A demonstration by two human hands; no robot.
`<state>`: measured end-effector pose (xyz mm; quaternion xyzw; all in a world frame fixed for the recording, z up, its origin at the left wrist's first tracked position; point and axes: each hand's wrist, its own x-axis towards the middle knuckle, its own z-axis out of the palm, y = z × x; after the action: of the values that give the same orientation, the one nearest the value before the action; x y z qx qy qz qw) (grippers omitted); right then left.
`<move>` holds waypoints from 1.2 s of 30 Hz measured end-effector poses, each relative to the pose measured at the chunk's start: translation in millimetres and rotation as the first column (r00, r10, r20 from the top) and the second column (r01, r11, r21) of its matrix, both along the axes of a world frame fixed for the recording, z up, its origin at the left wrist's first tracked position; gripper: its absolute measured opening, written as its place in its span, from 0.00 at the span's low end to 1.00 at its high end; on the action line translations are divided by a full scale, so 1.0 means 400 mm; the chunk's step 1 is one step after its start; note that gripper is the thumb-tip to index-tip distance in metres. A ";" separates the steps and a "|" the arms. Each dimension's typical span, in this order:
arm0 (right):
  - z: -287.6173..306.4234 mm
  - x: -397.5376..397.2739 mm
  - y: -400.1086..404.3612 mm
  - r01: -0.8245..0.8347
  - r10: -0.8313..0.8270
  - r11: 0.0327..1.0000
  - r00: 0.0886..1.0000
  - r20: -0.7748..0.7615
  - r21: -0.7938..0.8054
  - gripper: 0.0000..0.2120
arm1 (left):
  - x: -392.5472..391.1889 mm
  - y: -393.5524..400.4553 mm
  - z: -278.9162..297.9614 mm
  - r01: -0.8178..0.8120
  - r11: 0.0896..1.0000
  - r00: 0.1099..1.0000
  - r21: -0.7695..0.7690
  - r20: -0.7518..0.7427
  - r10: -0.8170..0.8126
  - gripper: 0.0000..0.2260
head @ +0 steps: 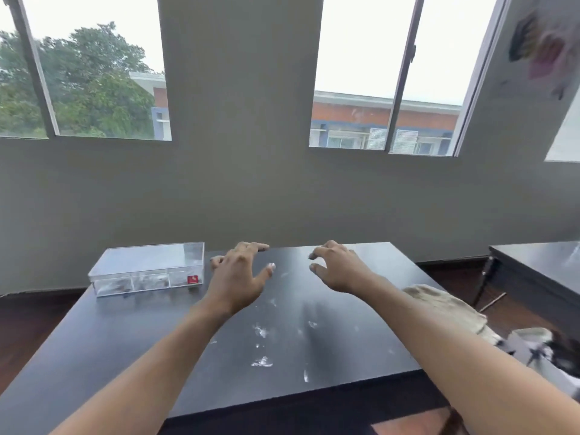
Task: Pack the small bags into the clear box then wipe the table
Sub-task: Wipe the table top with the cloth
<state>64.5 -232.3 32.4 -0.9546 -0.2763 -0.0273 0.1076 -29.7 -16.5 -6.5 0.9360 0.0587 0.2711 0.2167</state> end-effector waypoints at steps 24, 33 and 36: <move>-0.102 0.041 -0.588 0.399 -0.410 0.912 0.898 -0.159 -0.096 0.21 | 0.208 -0.648 -0.047 0.257 0.949 0.883 -0.184 -0.356 -0.308 0.09; -0.030 -0.044 -0.501 0.261 -0.233 0.960 0.945 -0.230 0.102 0.14 | 0.164 -0.481 -0.011 0.268 0.745 0.860 -0.611 -0.197 -0.471 0.08; -0.038 -0.066 -0.452 0.209 -0.211 0.976 0.977 -0.025 -0.066 0.26 | 0.155 -0.396 -0.008 0.261 0.838 0.858 -0.479 -0.284 -0.429 0.12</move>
<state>38.0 -413.3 17.1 -0.9817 -0.1729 -0.0149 0.0784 32.2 -174.8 -9.6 0.8950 -0.0160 0.0207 0.4454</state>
